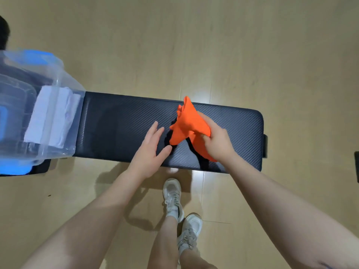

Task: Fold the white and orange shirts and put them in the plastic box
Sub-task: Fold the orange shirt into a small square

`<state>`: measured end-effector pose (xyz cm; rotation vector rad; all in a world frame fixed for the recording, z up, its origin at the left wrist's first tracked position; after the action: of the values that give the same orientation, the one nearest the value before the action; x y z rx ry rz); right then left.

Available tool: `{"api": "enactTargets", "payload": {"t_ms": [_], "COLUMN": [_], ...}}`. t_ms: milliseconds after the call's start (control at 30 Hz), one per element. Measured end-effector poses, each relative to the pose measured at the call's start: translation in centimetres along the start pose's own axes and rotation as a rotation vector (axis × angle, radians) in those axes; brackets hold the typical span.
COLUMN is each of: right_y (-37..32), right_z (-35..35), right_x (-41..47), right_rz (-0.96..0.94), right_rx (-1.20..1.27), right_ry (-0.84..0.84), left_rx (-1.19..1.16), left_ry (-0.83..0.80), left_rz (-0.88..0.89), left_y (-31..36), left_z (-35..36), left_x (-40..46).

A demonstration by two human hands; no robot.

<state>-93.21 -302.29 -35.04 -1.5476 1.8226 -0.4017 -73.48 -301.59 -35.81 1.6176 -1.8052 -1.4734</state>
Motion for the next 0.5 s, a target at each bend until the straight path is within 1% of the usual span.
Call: {"api": "enactTargets", "payload": {"t_ms": [67, 100, 267, 367, 500], "right_y": [-2.3, -3.5, -9.5, -13.8, -20.4], "right_z": [-2.2, -3.3, -7.1, -8.4, -8.3], "right_x": [-1.0, -1.5, -4.1, -6.0, -8.1], "right_rz": [0.047, 0.059, 0.065, 0.09, 0.122], "right_rx": [0.233, 0.31, 0.517, 0.67, 0.909], "right_ry": [0.025, 0.032, 0.025, -0.021, -0.146], "left_rx": [0.009, 0.012, -0.019, -0.046, -0.072], "left_ry": [0.028, 0.047, 0.171, 0.279, 0.385], "left_rz": [0.021, 0.032, 0.078, 0.094, 0.088], "left_y": [2.5, 3.7, 9.1, 11.5, 13.1], "left_z": [-1.6, -2.5, -7.5, -10.8, -16.3], "left_x": [-1.3, -2.0, -6.7, -10.0, -14.7]}}
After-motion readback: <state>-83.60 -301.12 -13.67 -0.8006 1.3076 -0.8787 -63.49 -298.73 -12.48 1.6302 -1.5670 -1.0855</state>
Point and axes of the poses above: each hand's wrist, its own x-axis towards the middle knuckle, its own z-axis out of the palm, y = z × x, the point moved 4 cm from there along x, towards the middle knuckle, and after that the axes turned 11 degrees about -x, right-handed, at the moved point
